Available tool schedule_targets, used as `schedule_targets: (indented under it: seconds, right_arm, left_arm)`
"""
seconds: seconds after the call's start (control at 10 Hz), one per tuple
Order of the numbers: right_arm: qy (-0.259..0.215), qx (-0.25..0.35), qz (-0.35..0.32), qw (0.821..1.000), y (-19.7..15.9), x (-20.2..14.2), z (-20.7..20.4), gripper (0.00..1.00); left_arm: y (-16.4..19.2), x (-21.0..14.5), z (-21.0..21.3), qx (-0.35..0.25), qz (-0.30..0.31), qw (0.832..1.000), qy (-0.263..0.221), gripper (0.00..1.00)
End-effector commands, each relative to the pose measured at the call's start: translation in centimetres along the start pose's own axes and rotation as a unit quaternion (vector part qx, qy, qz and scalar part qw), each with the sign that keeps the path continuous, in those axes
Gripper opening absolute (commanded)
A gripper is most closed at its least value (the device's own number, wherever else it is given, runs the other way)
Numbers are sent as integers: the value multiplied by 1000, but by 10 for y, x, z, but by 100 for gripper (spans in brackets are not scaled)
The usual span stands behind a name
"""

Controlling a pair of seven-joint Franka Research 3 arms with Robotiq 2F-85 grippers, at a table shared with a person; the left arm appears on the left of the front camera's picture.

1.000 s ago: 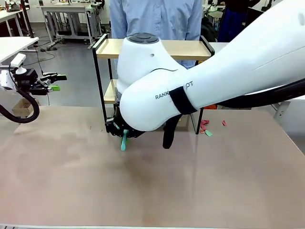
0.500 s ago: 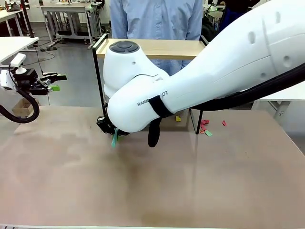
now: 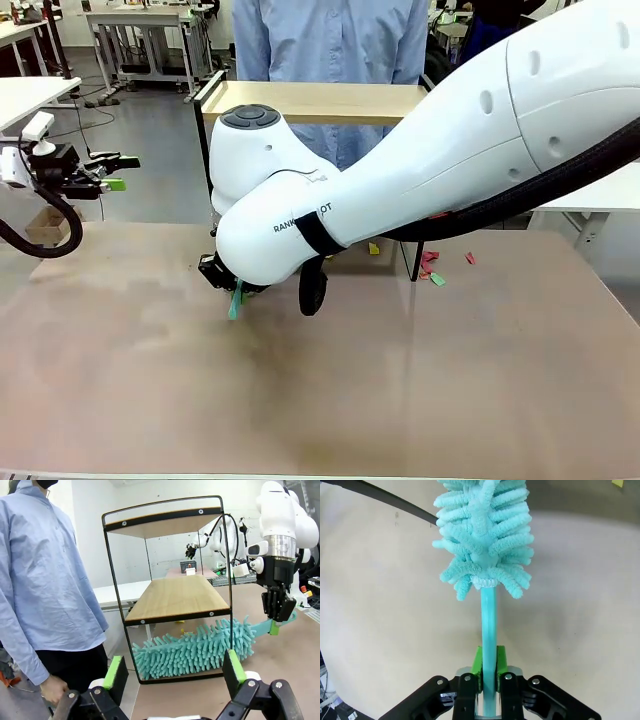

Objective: Clean the shelf.
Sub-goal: Clean the specific section of the Shelf indicated by the human with the Duster.

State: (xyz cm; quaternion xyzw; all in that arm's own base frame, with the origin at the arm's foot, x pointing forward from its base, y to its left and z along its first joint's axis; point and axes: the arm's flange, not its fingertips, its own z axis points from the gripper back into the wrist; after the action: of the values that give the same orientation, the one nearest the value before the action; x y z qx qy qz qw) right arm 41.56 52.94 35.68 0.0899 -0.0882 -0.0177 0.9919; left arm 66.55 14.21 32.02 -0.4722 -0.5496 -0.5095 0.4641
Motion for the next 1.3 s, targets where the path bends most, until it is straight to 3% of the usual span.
schedule_targets:
  seconds: [0.0,0.2,0.9,1.2]
  right_arm:
    - [-3,2,2,1000,-2,-1,5,12]
    - [-1,0,0,1000,0,0,1,12]
    - [28,-13,-33,999,-113,7,6,12]
    - [31,-63,-70,995,-181,23,2,12]
  left_arm:
    - [-3,3,-3,0,-8,1000,-1,100]
    - [-3,3,-3,0,-8,1000,-1,100]
    - [-3,3,-3,0,-8,1000,-1,100]
    - [-3,3,-3,0,-8,1000,-1,100]
